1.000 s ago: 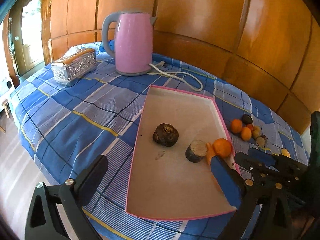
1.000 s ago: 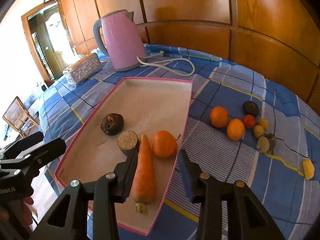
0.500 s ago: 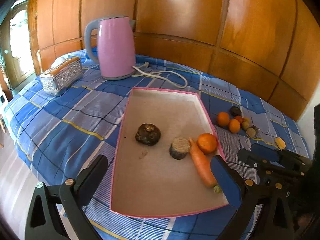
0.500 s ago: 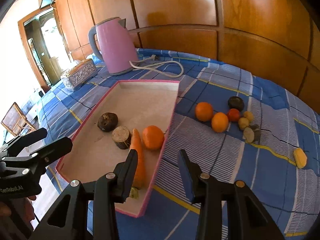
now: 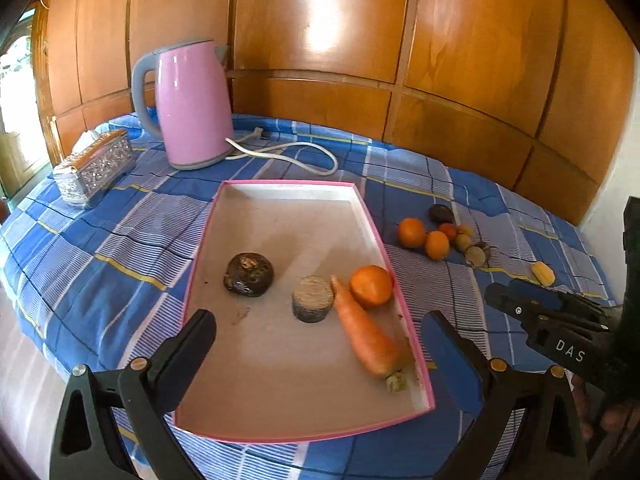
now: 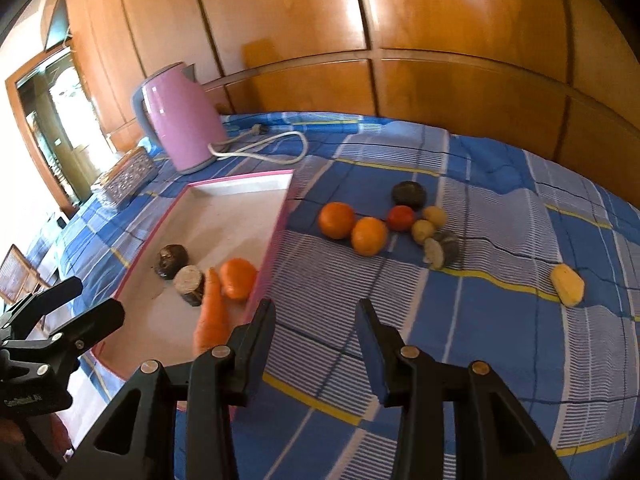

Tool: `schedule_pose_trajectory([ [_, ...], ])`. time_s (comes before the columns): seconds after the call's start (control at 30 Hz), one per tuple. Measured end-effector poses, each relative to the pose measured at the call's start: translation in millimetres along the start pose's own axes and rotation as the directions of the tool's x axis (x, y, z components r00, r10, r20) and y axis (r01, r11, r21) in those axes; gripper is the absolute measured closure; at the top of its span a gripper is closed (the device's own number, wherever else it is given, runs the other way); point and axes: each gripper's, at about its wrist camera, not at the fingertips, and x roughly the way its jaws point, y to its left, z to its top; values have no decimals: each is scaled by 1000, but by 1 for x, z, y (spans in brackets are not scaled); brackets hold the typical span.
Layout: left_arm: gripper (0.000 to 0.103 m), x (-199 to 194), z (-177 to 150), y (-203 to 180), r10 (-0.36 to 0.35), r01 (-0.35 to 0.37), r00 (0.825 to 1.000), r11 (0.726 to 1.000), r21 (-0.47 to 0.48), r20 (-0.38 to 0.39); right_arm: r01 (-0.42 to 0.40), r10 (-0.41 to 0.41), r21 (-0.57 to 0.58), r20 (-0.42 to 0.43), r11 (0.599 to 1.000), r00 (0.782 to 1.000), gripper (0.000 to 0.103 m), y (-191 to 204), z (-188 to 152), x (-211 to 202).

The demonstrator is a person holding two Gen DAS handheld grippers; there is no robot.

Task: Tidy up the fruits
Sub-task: 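Move both grippers back toward the remaining fruit cluster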

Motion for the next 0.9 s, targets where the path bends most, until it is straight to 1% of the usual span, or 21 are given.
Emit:
schedule_pose_trajectory([
  [0.1,0,5,-1,-6,-25,25,1000,1000,9,-19,24,-24,18,5,1000,1000,61,-12,-2,-2],
  [0.17,0,9,-1,-11,-40,41,999,999,30,-32,40,-40,35,5,999,999,61,-21,-3,-4],
  [0.23,0,10,0,-17,-36,38,999,997,63,-28,58,-58,65,5,996,998,61,-34,-5,-6],
  [0.3,0,11,2,-23,-59,62,998,995,84,-37,75,-75,87,3,993,997,61,-44,-6,-8],
  [0.37,0,12,6,-30,-48,52,998,992,113,-33,91,-91,114,0,989,996,61,-56,-8,-9],
  [0.4,0,14,8,-35,-53,58,998,990,131,-37,96,-97,124,0,988,995,61,-61,-8,-10],
  [0.47,0,20,13,-40,-77,84,995,987,135,-56,110,-112,145,2,983,994,61,-70,-9,-12],
  [0.53,0,25,17,-44,-75,84,995,988,133,-71,120,-122,158,5,980,993,61,-78,-10,-14],
  [0.6,2,33,23,-48,-88,99,992,987,129,-89,127,-130,173,8,977,991,61,-85,-9,-15],
  [0.63,5,36,26,-51,-100,112,990,986,126,-99,129,-133,183,8,975,991,61,-90,-9,-16],
  [0.67,13,42,30,-55,-122,136,985,983,124,-119,131,-135,190,6,973,991,61,-93,-9,-15],
  [0.7,17,47,33,-59,-133,151,982,980,130,-136,133,-136,196,4,972,991,61,-97,-8,-15],
  [0.73,25,51,36,-63,-138,158,979,978,139,-147,134,-137,201,2,970,991,61,-100,-9,-15],
  [0.77,29,58,39,-68,-143,167,977,975,148,-160,134,-137,205,1,970,991,61,-103,-9,-15],
  [0.87,37,76,48,-83,-169,202,966,966,159,-197,140,-143,216,-4,966,990,61,-112,-10,-14],
  [0.9,38,82,51,-87,-171,206,964,965,162,-203,141,-143,223,-5,965,990,61,-116,-11,-14],
])
